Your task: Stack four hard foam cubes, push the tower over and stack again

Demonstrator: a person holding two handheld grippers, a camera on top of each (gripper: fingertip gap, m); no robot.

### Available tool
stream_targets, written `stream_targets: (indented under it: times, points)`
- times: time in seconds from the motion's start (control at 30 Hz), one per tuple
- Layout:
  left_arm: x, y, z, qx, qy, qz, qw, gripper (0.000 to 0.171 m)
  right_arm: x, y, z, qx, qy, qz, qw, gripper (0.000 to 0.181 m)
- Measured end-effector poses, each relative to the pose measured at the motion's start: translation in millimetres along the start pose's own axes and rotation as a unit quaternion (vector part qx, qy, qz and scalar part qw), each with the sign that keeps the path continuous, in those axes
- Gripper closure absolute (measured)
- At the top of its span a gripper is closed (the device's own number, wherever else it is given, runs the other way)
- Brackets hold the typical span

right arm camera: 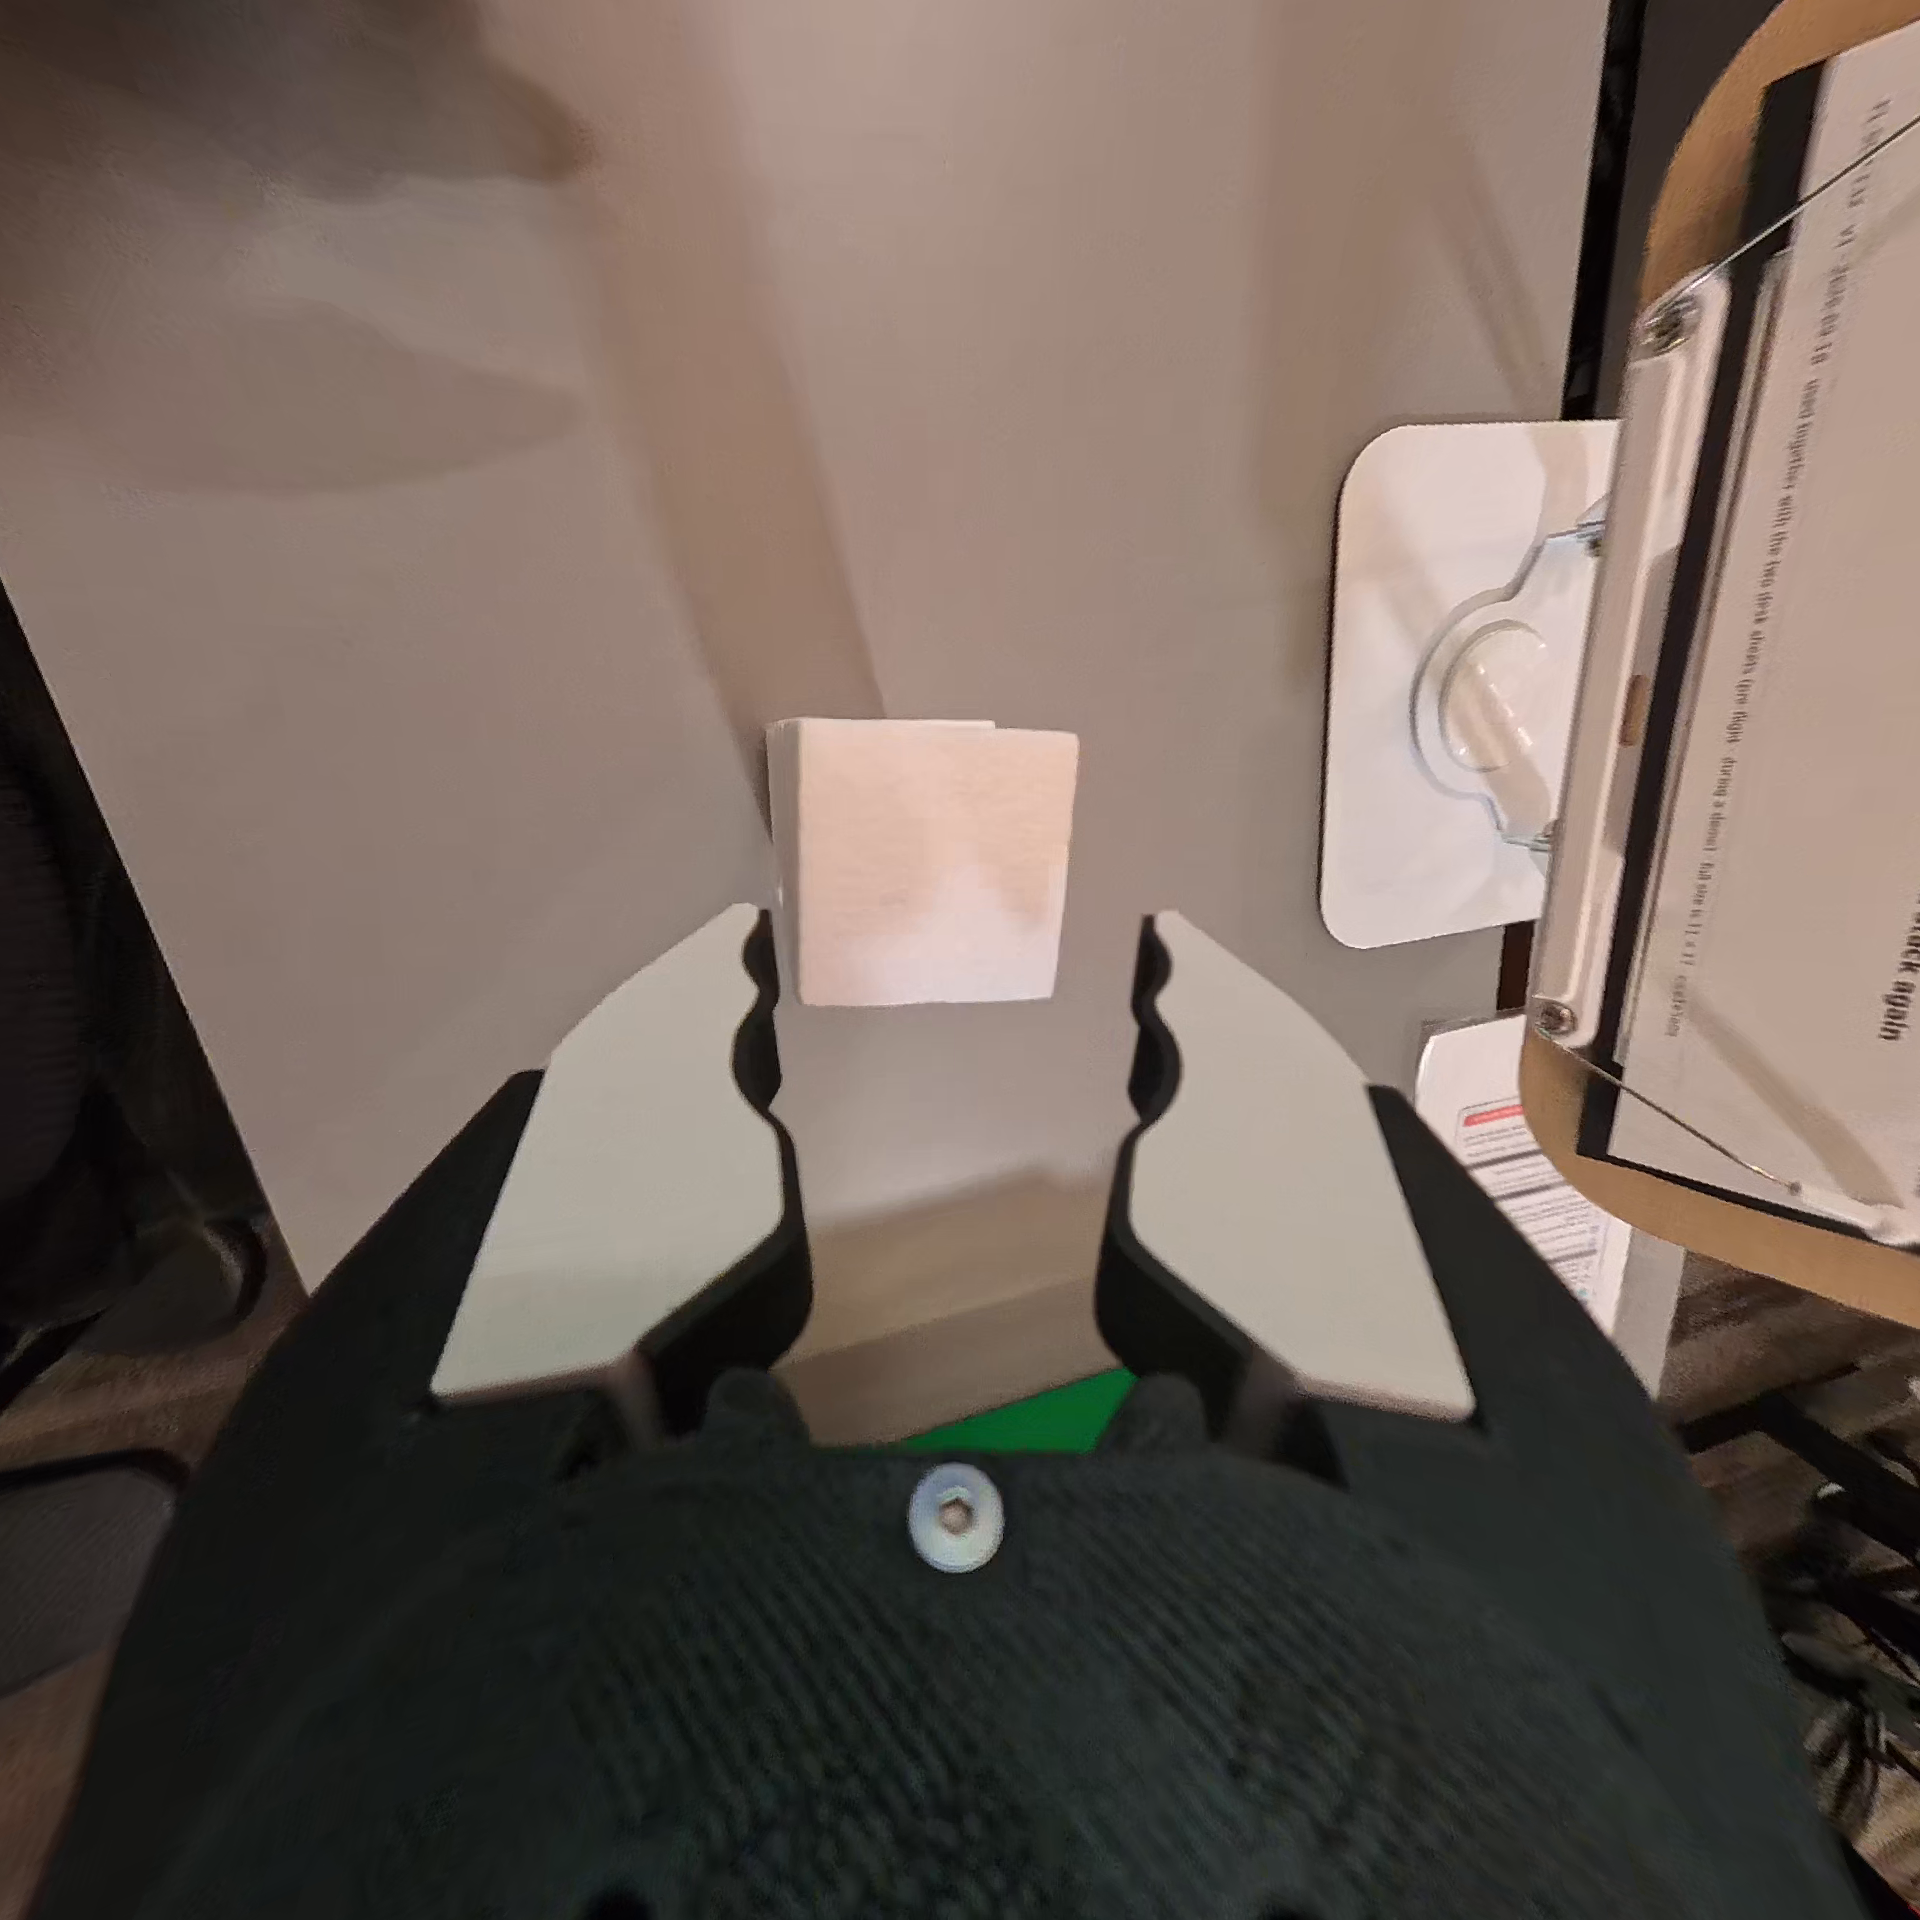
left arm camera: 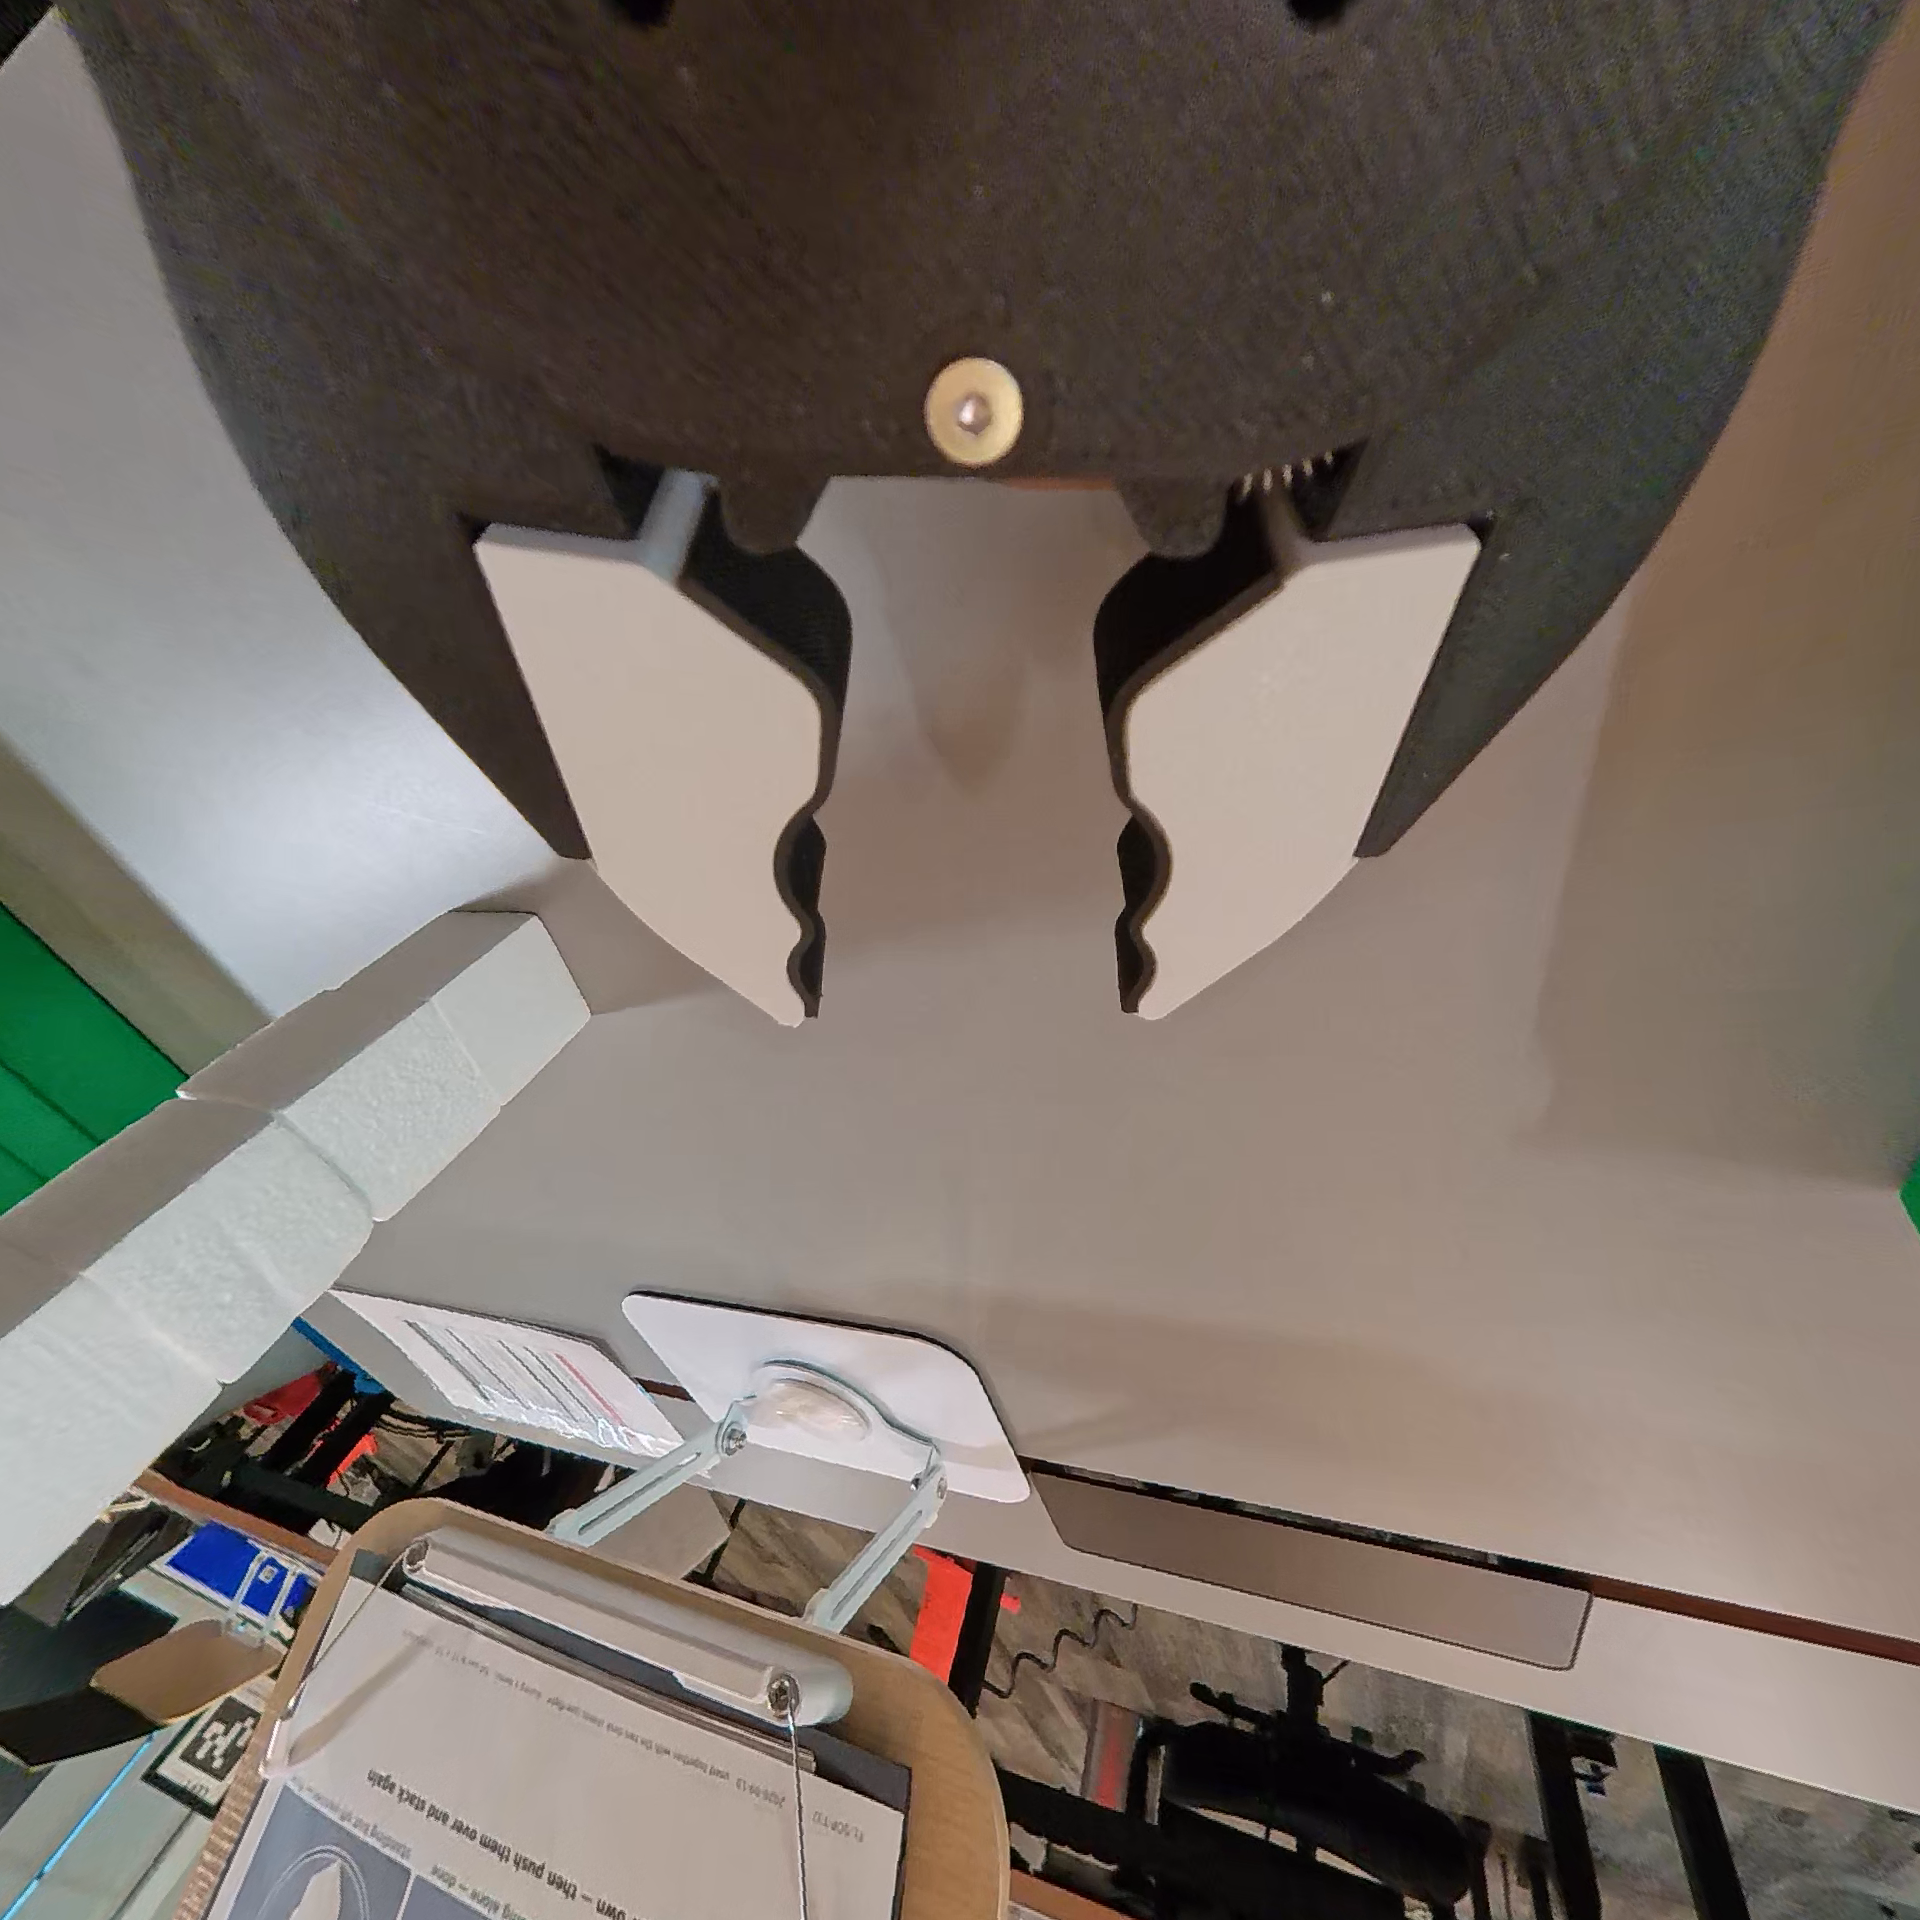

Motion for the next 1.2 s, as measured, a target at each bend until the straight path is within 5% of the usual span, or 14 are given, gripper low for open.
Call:
stream_targets:
  times: [0.27,0.37,0.53,0.63,0.77,1.03,1.2]
  points:
    - [0.4,-0.4,-0.1,-0.002,0.0,-0.001,1.0,0.117,-29.3,-7.6,-22.1,0.083,0.005,0.153,0.985,0.113]
    - [0.6,-0.7,1.3,0.0,-0.002,-0.002,1.0,0.117,-31.3,-17.4,-40.9,0.129,-0.03,0.246,0.96,0.109]
    - [2.5,-2.4,6.0,0.012,-0.008,-0.005,1.0,0.117,-4.3,-67.8,-70.2,0.274,-0.079,0.458,0.842,0.127]
    - [2.2,-2.2,10.3,0.035,-0.008,0.002,0.999,0.121,33.7,-100.3,-70.7,0.392,-0.089,0.483,0.778,0.179]
    - [-2.1,1.5,19.7,0.102,-0.008,0.042,0.994,0.147,71.3,-112.9,-81.1,0.447,-0.05,0.499,0.741,0.181]
    - [-11.8,2.9,21.3,0.12,-0.011,0.066,0.991,0.171,92.5,-126.2,-113.6,0.461,-0.189,0.371,0.784,0.181]
    - [-15.3,3.9,16.4,0.072,-0.03,0.061,0.995,0.171,101.2,-131.7,-127.0,0.45,-0.181,0.352,0.8,0.181]
Point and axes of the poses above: each gripper's, where its closed fingertips meet, x out along the fingers, y out of its top, z = x × y across the jaws, the point moved 8 cm from there along -x, back along the fingers, and after that the axes turned 6 degrees about y, right-handed, at the moved point
